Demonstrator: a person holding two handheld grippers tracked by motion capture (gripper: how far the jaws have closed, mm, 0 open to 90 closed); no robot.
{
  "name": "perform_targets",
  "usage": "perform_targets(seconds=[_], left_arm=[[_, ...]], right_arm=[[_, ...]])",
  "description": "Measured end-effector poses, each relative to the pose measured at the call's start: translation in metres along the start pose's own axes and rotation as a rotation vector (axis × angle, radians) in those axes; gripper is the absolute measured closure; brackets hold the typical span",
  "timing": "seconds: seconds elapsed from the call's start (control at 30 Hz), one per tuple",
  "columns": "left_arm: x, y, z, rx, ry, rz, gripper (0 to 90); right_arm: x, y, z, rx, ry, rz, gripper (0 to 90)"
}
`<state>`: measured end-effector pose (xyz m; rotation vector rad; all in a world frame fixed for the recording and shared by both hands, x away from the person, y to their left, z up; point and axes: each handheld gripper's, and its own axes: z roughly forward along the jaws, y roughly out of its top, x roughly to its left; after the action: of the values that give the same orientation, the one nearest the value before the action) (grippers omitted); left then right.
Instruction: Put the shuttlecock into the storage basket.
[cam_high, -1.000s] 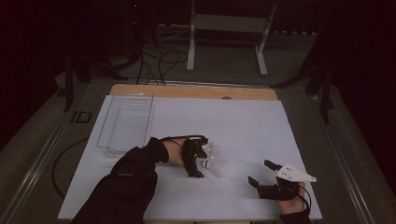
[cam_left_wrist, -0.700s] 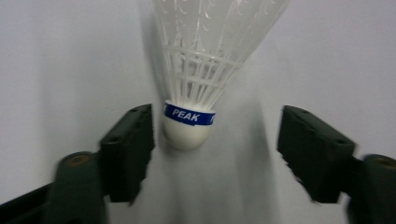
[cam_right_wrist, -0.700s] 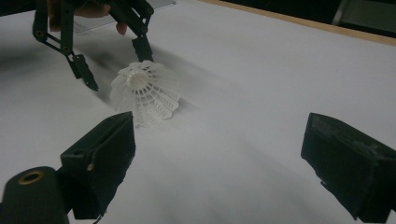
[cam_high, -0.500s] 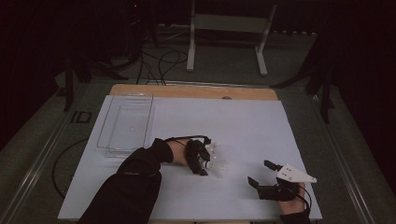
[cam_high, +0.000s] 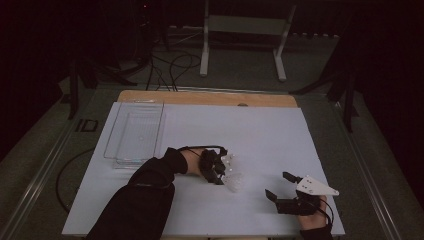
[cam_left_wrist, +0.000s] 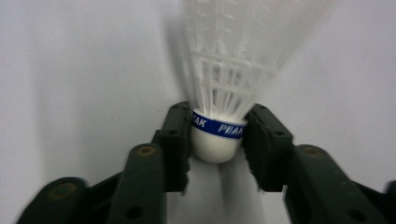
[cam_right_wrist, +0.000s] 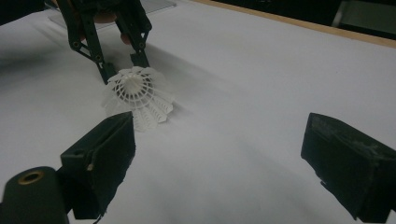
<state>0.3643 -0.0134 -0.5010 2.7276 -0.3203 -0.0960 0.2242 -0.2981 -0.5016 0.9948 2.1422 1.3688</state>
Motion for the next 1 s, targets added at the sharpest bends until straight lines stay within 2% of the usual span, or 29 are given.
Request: perform_targets(seconds=[0.33,0.57,0.87,0.93,1.0], left_arm=[[-0.002,0.003,-0.009,-0.02,-0.003,-0.01,64.7],[-0.004,0.004,-0.017,-0.014,-0.009,-0.05,65.0],[-0.01,0.007,-0.03,-0.029,-0.004,-0.054,65.4],[-0.01,0.008,-0.034,-0.03,-0.006,-0.066,65.4],[-0.011,0.009,-0.037,-0.031,-0.007,-0.059,65.5]], right_arm=[[0.0,0.0,0.0,0.002,-0.001,0.0,9.9],[0.0,0.0,0.0,0.002,-0.001,0.001,9.9],[0.0,0.0,0.0,0.007,-0.002,0.005,9.9],[0.0,0.0,0.0,0.006,-0.002,0.003,9.9],[0.0,0.0,0.0,0.006,-0.001,0.002,9.9]])
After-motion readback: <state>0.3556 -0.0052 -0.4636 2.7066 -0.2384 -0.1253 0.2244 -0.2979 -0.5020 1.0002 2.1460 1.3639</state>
